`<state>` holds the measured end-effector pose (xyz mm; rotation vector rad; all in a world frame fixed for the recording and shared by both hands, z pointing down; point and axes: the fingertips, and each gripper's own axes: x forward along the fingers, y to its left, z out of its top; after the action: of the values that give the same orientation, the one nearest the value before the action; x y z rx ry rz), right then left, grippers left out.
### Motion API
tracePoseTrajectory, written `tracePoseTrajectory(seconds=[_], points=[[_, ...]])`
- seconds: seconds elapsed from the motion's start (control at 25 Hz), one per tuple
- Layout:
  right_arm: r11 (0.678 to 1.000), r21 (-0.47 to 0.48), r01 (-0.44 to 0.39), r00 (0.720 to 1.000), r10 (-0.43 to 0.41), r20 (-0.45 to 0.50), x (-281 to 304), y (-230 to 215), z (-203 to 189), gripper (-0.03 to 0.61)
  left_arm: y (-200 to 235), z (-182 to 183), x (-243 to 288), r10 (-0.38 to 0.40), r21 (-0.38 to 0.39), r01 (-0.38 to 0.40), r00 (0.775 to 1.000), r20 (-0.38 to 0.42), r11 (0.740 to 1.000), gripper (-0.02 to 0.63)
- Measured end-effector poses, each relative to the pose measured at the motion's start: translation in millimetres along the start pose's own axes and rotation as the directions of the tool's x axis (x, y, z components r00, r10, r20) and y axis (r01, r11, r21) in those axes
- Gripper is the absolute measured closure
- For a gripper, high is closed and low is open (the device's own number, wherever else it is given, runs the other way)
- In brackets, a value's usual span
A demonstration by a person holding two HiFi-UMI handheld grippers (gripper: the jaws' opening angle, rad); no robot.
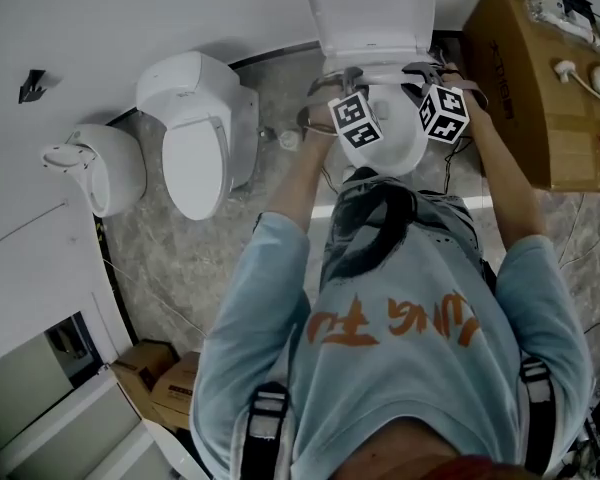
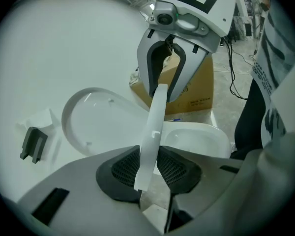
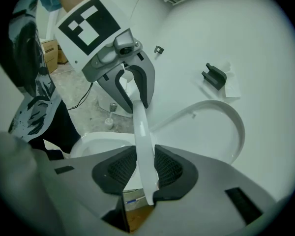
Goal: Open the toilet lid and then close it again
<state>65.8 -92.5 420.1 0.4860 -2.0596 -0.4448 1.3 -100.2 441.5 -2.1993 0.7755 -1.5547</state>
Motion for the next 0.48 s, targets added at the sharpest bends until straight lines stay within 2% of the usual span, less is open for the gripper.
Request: tracePoseTrajectory(seconds=[0.32,0.48], points=[[0.995,-0.005,-0.098,0.994,0.098,-0.04,8.1,89.8,-21.1,0.437,-90.4,-23.9,-1.2,-0.119,0.046,0.123,0.99,-0.078,0.991,0.475],[0.991,0.002,-0.135,0.989,0.135,-0.062,19.8,133.7,-33.3,0.425,-134.7,-38.6,3.4,-0.212,0.011,0.214,0.971,-0.108,0.977,0.457]])
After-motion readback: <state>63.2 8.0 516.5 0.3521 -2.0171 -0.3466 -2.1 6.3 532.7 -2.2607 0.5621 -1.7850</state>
